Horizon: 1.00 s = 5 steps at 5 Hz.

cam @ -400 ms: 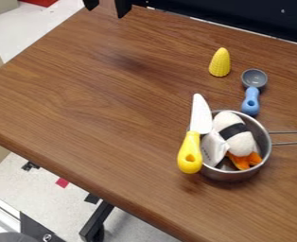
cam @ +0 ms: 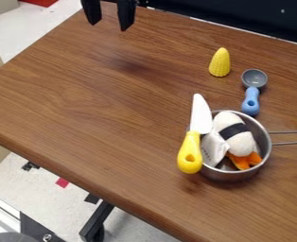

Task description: Moving the spoon on the middle of the table

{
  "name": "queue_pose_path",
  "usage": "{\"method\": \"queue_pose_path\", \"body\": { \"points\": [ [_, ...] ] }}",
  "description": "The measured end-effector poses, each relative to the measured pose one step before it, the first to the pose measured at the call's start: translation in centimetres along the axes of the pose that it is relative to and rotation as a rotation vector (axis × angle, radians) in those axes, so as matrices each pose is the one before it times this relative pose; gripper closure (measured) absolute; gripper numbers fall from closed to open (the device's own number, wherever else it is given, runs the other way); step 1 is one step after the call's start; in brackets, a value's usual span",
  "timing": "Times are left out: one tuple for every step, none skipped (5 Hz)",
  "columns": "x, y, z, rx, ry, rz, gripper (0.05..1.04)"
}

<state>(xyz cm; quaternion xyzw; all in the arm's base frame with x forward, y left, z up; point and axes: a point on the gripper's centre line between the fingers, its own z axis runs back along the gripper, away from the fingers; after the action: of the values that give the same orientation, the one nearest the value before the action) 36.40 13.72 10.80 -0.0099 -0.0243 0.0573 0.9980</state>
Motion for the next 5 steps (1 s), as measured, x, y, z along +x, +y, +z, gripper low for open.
{"method": "queue_pose_path", "body": {
  "points": [
    [-0.091,-0.994,-0.030,-0.0015,0.0210,0.0203,0.085],
    [-0.059,-1.867,-0.508,-0.0292,0.0082,0.0095,0.085],
    [-0.165,-3.426,2.131,-0.0485,-0.0344,0.0069,0.085],
    [-0.953,-3.437,-0.416,-0.0075,-0.0045,0.0309,0.085],
    [-1.621,-2.659,-0.149,-0.0104,-0.0251,-0.0186,0.085]
  ]
}}
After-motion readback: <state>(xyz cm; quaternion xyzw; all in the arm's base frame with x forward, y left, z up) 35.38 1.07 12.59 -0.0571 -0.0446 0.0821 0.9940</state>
